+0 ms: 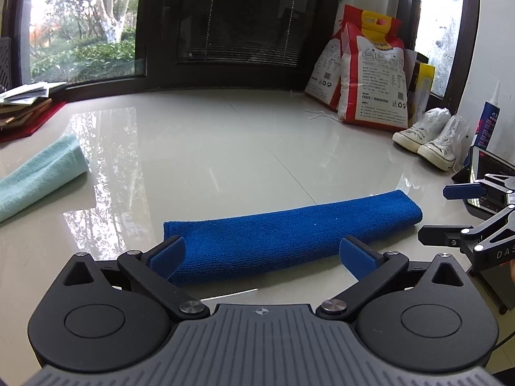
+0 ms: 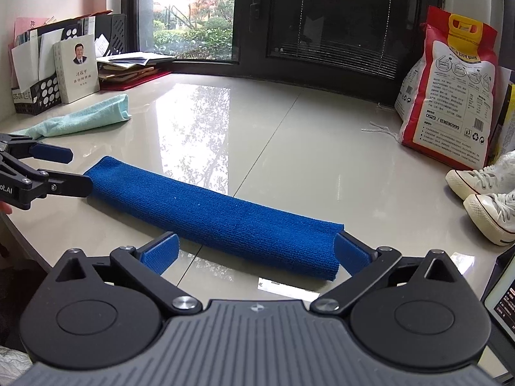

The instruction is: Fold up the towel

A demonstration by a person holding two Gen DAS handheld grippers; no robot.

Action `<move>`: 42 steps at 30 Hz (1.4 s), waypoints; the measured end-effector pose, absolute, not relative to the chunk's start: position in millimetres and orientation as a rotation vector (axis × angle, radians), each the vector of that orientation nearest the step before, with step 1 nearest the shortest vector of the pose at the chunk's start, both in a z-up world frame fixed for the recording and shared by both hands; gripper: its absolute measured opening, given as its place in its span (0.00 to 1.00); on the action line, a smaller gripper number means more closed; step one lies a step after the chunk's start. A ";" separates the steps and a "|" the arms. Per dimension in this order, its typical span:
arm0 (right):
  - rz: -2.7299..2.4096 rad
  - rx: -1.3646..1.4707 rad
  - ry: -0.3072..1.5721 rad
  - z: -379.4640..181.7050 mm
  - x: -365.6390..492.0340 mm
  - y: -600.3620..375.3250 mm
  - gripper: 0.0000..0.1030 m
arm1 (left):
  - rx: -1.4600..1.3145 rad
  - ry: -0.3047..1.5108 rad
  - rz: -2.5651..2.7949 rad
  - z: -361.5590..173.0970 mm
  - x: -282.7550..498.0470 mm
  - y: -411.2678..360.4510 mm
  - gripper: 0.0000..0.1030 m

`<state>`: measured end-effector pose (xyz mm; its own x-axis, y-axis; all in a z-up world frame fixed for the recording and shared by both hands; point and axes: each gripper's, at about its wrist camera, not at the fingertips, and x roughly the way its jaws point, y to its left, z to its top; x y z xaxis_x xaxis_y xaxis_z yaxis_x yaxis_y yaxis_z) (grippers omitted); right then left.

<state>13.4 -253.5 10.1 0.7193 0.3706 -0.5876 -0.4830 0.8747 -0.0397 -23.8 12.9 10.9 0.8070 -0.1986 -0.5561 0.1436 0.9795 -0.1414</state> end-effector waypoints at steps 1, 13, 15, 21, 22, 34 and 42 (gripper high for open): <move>0.471 -0.191 0.608 9.6 13.8 -253.2 1.00 | -0.095 0.608 -0.179 10.4 -24.4 11.9 1.00; 0.433 -0.146 0.611 7.8 11.8 -249.3 1.00 | -0.055 0.618 -0.111 3.2 -29.9 4.7 1.00; 0.432 -0.143 0.610 8.0 11.0 -248.0 1.00 | -0.058 0.622 -0.107 1.2 -30.3 4.0 1.00; 0.430 -0.129 0.627 4.3 8.4 -244.2 1.00 | -0.072 0.625 -0.094 -2.3 -31.3 4.3 1.00; 0.428 -0.126 0.629 3.5 7.8 -243.4 1.00 | -0.071 0.627 -0.090 -2.9 -31.3 4.2 1.00; 0.423 -0.096 0.641 -5.7 9.6 -238.8 1.00 | -0.094 0.647 -0.079 -8.1 -27.7 6.1 1.00; 0.454 -0.082 0.649 -8.3 10.9 -239.1 1.00 | -0.104 0.664 -0.076 -11.9 -24.0 6.8 1.00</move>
<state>10.9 -239.1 -8.3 0.7029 0.3820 -0.6000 -0.4327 0.8992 0.0656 -24.0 6.8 -11.9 0.7851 -0.1035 -0.6107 0.0373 0.9920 -0.1202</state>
